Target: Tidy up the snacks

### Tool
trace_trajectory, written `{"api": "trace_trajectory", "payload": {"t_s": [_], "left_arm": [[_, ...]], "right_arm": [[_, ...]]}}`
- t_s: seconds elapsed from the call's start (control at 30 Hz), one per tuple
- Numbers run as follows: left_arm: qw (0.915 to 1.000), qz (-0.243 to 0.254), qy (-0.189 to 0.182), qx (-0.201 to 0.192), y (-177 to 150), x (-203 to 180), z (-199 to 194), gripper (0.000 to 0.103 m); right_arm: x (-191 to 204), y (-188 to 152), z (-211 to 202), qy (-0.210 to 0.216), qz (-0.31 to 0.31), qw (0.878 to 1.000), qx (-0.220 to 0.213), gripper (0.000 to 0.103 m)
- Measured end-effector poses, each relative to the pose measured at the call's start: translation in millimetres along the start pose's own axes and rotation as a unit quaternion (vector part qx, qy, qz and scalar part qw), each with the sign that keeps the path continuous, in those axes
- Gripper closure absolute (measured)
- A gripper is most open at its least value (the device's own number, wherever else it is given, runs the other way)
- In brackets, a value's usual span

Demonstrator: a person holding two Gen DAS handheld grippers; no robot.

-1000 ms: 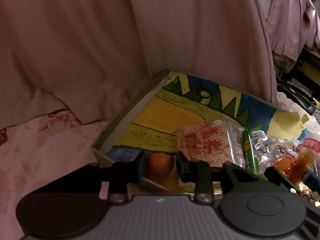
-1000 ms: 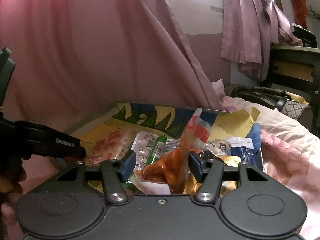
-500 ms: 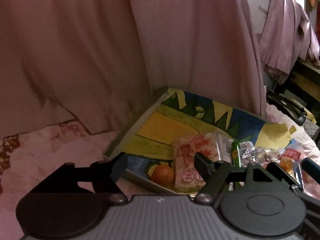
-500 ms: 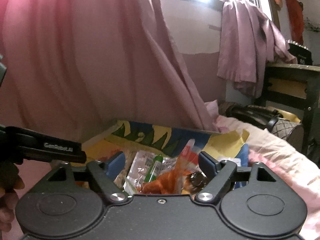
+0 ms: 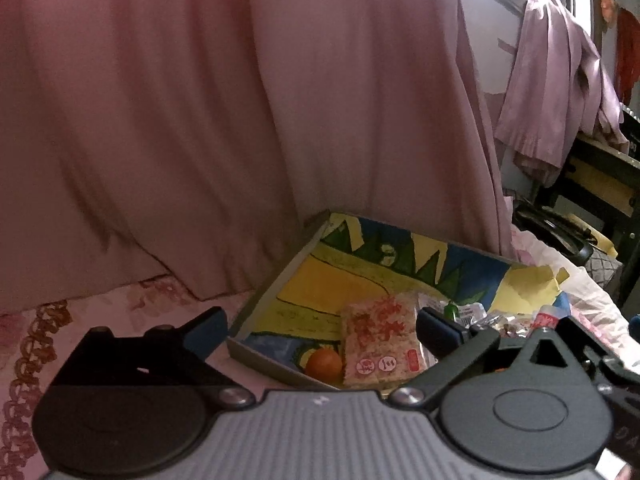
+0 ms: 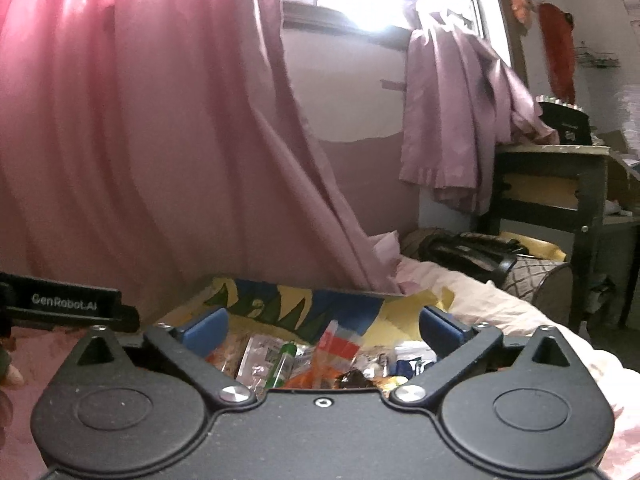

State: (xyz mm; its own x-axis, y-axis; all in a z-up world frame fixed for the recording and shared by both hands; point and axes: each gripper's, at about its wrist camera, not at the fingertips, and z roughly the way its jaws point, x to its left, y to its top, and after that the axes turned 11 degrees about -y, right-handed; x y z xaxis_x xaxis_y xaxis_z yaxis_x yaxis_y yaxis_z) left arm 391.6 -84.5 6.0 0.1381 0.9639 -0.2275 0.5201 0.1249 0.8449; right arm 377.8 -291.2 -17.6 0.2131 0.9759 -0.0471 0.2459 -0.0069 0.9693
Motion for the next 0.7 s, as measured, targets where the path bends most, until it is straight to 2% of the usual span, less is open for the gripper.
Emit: {"api": "trace_trajectory", "payload": {"t_s": [0.17, 0.7], "left_arm": [[0.9998, 0.004, 0.016, -0.006, 1.3, -4.2, -13.5, 0.000], [0.9983, 0.015, 0.016, -0.054, -14.2, -9.3, -87.4, 0.000]], "right_arm": [[-6.4, 5.1, -12.2, -0.015, 0.009, 1.000, -0.006, 0.001], [-21.4, 15.2, -77.5, -0.029, 0.042, 0.998, -0.036, 0.001]]}}
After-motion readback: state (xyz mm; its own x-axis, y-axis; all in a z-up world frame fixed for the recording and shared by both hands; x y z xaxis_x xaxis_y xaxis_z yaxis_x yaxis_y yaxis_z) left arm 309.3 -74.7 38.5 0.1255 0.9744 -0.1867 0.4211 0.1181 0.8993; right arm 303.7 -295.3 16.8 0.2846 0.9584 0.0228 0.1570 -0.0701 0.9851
